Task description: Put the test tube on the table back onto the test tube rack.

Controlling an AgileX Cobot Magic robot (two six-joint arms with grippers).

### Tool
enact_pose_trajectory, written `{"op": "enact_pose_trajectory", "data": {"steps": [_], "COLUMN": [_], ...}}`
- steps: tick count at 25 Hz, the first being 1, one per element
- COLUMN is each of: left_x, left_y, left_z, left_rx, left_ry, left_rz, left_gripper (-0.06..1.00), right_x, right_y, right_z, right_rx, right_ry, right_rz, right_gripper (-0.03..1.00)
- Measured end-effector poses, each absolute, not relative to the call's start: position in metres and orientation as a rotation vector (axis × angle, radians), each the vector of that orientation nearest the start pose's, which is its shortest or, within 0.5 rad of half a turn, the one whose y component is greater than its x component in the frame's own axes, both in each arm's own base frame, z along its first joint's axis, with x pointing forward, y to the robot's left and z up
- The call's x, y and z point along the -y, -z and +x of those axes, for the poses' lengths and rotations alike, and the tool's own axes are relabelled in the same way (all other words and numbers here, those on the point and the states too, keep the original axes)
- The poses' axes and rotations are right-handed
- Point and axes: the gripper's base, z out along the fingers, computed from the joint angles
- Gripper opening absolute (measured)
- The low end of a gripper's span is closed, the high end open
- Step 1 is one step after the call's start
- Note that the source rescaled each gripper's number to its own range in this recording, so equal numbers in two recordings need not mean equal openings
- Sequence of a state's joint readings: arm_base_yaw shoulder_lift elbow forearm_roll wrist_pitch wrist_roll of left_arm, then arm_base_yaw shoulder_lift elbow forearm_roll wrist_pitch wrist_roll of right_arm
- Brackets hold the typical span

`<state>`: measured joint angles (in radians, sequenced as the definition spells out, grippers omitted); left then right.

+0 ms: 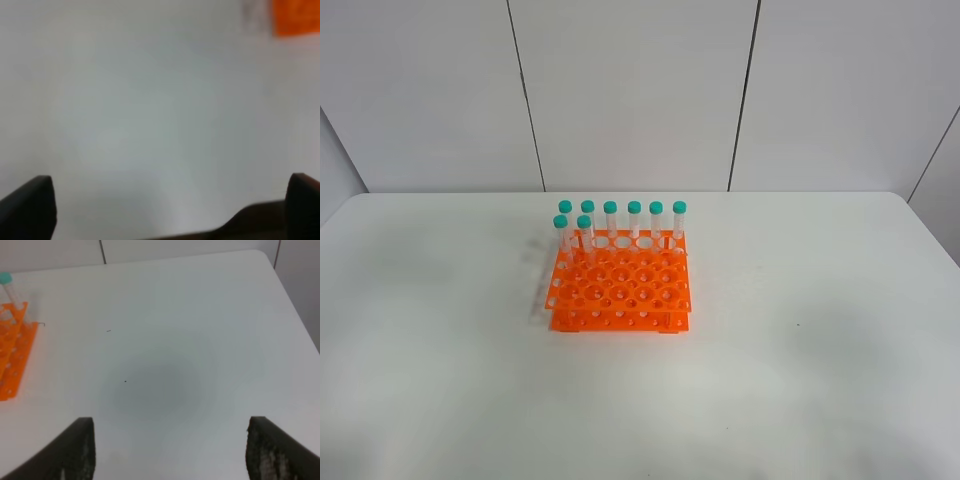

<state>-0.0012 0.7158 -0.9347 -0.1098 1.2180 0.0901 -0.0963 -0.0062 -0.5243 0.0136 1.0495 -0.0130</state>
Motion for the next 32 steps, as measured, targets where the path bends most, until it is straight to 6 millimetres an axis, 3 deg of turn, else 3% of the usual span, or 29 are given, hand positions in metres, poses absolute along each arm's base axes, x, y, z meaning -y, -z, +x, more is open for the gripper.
{"op": "enact_pose_trajectory", "data": {"steps": [3, 7, 16, 32], "left_x": [0.010, 0.009, 0.009, 0.002], "left_y": [-0.358, -0.334, -0.286, -0.280], "left_z": [0.077, 0.053, 0.026, -0.001], "left_rx": [-2.419, -2.403, -2.411, -2.261], "left_ry": [0.104, 0.108, 0.110, 0.012], "left_rz": [0.111, 0.085, 0.072, 0.053], "left_gripper": [1.00, 1.00, 1.00, 1.00], "right_x": [-0.002, -0.002, -0.002, -0.002], "right_y": [-0.285, -0.285, -0.285, -0.285], "right_z": [-0.008, -0.008, -0.008, -0.008], "right_rx": [-2.001, -2.001, -2.001, -2.001], "right_ry": [0.054, 0.054, 0.054, 0.054], "right_rz": [0.083, 0.083, 0.083, 0.083], "right_gripper": [0.84, 0.84, 0.84, 0.84]}}
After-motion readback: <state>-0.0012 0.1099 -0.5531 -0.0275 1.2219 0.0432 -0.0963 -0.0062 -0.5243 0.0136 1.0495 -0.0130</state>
